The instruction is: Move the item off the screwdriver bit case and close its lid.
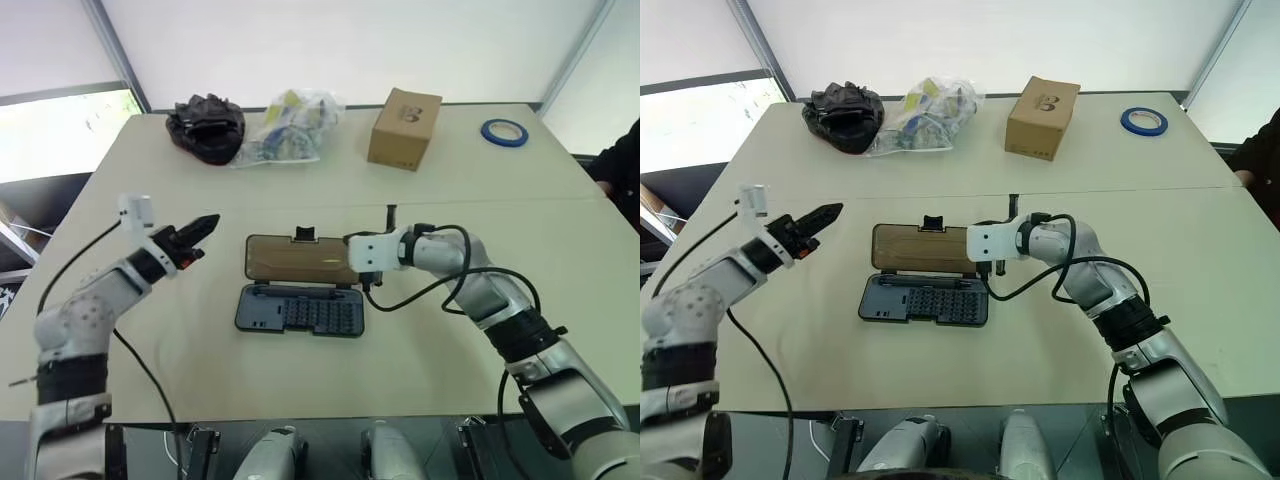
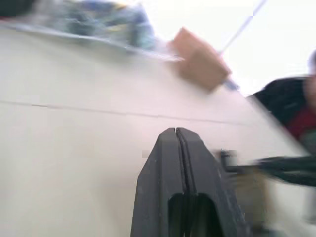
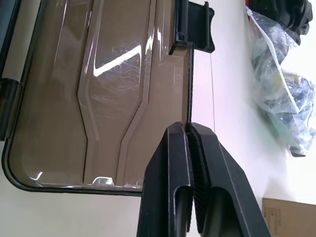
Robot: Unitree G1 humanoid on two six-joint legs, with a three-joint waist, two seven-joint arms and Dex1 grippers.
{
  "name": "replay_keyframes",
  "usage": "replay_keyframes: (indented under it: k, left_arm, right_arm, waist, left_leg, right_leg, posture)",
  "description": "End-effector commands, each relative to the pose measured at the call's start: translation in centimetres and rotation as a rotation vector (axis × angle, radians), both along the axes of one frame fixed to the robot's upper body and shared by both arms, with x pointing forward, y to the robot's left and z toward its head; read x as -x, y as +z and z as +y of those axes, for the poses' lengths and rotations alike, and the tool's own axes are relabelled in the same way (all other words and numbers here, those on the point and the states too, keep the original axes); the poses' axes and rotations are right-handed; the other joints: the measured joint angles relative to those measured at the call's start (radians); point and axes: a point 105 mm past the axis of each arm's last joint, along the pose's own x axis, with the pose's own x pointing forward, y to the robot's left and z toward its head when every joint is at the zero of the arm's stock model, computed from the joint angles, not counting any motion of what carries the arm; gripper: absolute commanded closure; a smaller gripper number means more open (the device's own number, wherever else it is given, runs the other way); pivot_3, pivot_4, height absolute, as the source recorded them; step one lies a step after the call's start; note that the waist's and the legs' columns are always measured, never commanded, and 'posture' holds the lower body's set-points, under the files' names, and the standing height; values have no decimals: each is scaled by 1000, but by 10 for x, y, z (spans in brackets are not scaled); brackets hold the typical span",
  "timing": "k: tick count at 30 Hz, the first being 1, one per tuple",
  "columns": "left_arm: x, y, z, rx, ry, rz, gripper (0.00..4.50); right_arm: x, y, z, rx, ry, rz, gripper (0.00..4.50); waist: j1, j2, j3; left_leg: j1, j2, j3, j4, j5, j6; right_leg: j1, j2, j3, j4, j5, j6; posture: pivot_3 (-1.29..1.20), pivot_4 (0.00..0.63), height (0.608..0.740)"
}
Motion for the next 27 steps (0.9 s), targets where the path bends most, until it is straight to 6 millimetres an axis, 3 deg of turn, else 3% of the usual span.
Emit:
replay_keyframes:
  k: [1, 8, 9, 11, 17, 18, 21, 24, 27]
  left_arm:
    - [-19, -22, -10, -188, -47, -4, 4500]
    - [-34, -50, -39, -243, -230, 35, 4500]
    - [-34, -55, -43, -232, -263, 55, 4500]
    - [-32, -58, -48, -198, -323, 77, 4500]
    - [-31, -52, -50, -122, -383, 87, 4500]
    - [-31, -49, -50, -102, -388, 83, 4500]
    - [-27, -39, -52, -43, -439, 77, 4500]
    - [-18, -30, -57, 1, -526, 81, 4500]
    - [-6, -28, -64, 3, -613, 105, 4500]
  right_arm:
    - [-2, 18, 3, -37, -4, -65, 4419]
    - [-1, 17, 6, -50, -10, -51, 4419]
    - [0, 18, 8, -65, -5, -45, 4167]
    - [2, 19, 11, -75, 2, -38, 3507]
    - [5, 28, 12, -57, 26, -87, 380]
    - [7, 33, 12, -61, 32, -96, 61]
    - [20, 61, 7, -157, 53, -52, 61]
    - [30, 109, -5, -417, 30, 36, 61]
    - [31, 129, -16, -525, 0, 58, 61]
  waist:
    - [-4, 0, 0]
    - [-20, -1, 0]
    - [-21, -1, 0]
    - [-24, -1, 0]
    - [-30, -1, 0]
    - [-30, -1, 0]
    - [-32, -2, 1]
    - [-38, -2, 1]
    - [-41, -2, 1]
  left_leg:
    - [0, 0, 0, 0, 0, 0]
    - [-12, -1, -1, 4, 0, 0]
    - [-16, -1, -1, 5, 0, 0]
    - [-17, -1, -1, 5, 0, 0]
    - [-17, -3, -1, 6, 0, 0]
    - [-17, -3, -1, 6, 0, 0]
    - [-19, -3, -2, 7, 0, 0]
    - [-25, -3, -3, 18, 0, 0]
    - [-34, -3, -5, 19, 0, 0]
  right_leg:
    - [0, 0, 0, 0, 0, 0]
    - [-11, -1, -2, 4, 0, 0]
    - [-15, -1, -2, 5, 0, 0]
    - [-18, -1, -3, 8, 0, 0]
    - [-19, -3, -3, 12, 0, 0]
    - [-19, -3, -3, 12, 0, 0]
    - [-21, -3, -3, 14, 0, 0]
    - [-24, -3, -4, 15, 0, 0]
    - [-29, -3, -4, 17, 0, 0]
  posture:
    - [0, 150, 740]
    - [0, 150, 740]
    - [0, 150, 740]
    - [0, 150, 740]
    - [0, 150, 740]
    - [0, 150, 740]
    - [0, 150, 740]
    - [0, 150, 740]
    - [0, 150, 740]
